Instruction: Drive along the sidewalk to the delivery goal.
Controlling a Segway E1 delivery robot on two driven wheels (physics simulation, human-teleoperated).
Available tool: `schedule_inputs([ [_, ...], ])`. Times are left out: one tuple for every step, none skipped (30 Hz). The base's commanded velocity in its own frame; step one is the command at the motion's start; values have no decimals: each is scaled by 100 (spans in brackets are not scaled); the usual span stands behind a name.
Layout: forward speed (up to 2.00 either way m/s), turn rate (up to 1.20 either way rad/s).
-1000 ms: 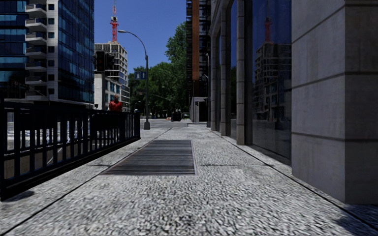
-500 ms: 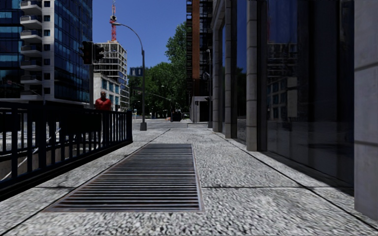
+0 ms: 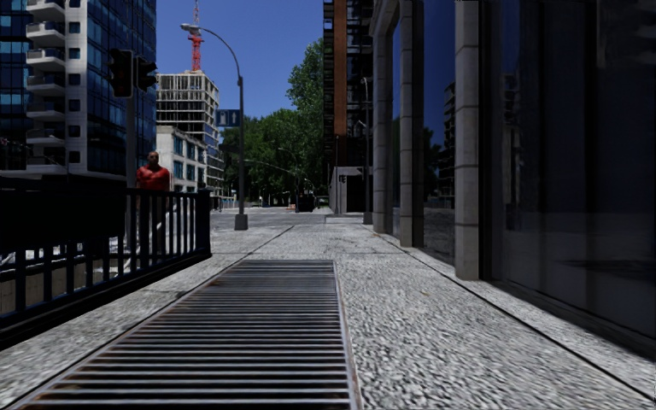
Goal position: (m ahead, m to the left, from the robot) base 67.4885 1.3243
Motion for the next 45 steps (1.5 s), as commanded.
schedule_inputs([
  [200,0],
  [200,0],
  [200,0],
  [200,0],
  [200,0],
  [200,0],
  [200,0],
  [200,0],
  [200,0],
  [200,0],
  [200,0],
  [200,0],
  [200,0],
  [200,0],
  [200,0],
  [200,0],
  [200,0],
  [200,0],
  [200,0],
  [200,-3],
  [200,-20],
  [200,-20],
  [200,-31],
  [200,-35],
  [200,-35],
  [200,-35],
  [200,-32],
  [200,-25],
  [200,-25],
  [200,-11],
  [200,-1],
  [200,0],
  [200,0],
  [200,0],
  [200,0],
  [200,0],
  [200,0],
  [200,0],
  [200,0],
  [200,0],
  [200,0],
  [200,0],
  [200,0],
  [200,0],
  [200,0],
])
